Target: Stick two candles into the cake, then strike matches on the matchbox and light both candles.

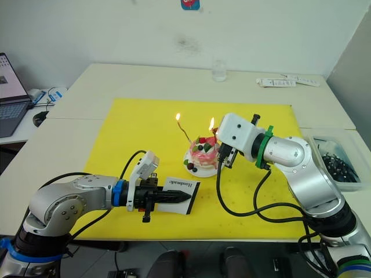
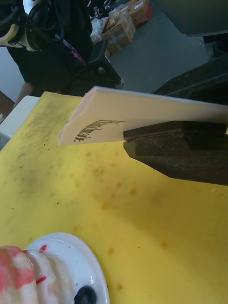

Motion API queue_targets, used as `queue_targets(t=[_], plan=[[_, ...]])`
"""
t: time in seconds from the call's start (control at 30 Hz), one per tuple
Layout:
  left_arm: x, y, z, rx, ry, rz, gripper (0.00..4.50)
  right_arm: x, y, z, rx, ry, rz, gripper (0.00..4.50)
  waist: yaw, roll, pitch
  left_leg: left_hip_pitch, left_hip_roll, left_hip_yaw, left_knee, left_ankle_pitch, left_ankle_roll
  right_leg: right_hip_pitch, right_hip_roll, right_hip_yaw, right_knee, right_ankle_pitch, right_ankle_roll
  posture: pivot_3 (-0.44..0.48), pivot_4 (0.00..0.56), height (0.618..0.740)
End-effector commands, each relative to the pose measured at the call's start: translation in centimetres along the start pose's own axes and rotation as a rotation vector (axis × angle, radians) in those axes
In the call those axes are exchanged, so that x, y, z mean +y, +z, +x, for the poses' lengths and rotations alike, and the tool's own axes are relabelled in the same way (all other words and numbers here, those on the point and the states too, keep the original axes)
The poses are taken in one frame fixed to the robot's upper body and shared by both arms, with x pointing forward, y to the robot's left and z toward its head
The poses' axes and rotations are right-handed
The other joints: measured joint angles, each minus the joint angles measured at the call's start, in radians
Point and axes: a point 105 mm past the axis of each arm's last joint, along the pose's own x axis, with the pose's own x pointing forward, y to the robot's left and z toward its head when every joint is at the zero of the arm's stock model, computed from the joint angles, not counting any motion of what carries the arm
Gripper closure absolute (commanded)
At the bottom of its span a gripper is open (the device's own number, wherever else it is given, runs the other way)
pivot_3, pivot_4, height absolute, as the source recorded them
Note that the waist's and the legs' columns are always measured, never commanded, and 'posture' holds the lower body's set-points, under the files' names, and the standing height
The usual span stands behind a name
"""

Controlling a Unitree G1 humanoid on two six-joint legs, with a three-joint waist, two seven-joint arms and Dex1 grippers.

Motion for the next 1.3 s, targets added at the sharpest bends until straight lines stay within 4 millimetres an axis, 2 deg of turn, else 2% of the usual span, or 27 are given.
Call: queue_targets(t=[0.03, 0.73, 1.13, 1.3], plan=[[-0.6, 0.3, 0.1, -0.014, -0.026, 0.031, 4.50, -0.7, 0.9, -0.2, -0.029, -0.029, -0.048, 4.49, 0.000, 0.000, 0.000, 0.000, 0.000, 0.000, 0.000, 0.000, 0.000, 0.000, 0.000, 0.000, 0.000, 0.000, 0.000, 0.000, 0.150, 0.740], [-0.9, 1.0, 0.6, -0.017, -0.039, 0.039, 4.50, -0.3, 0.8, -0.4, -0.025, -0.022, -0.012, 4.49, 0.000, 0.000, 0.000, 0.000, 0.000, 0.000, 0.000, 0.000, 0.000, 0.000, 0.000, 0.000, 0.000, 0.000, 0.000, 0.000, 0.150, 0.740], [-0.9, 0.6, 0.5, -0.017, -0.040, 0.031, 4.50, -0.4, 1.0, -0.5, -0.030, -0.025, 0.012, 4.49, 0.000, 0.000, 0.000, 0.000, 0.000, 0.000, 0.000, 0.000, 0.000, 0.000, 0.000, 0.000, 0.000, 0.000, 0.000, 0.000, 0.150, 0.740], [-1.0, 0.6, 0.5, -0.019, -0.039, 0.027, 4.50, -0.2, 1.3, -1.5, -0.041, 0.003, 0.068, 4.49, 0.000, 0.000, 0.000, 0.000, 0.000, 0.000, 0.000, 0.000, 0.000, 0.000, 0.000, 0.000, 0.000, 0.000, 0.000, 0.000, 0.150, 0.740]])
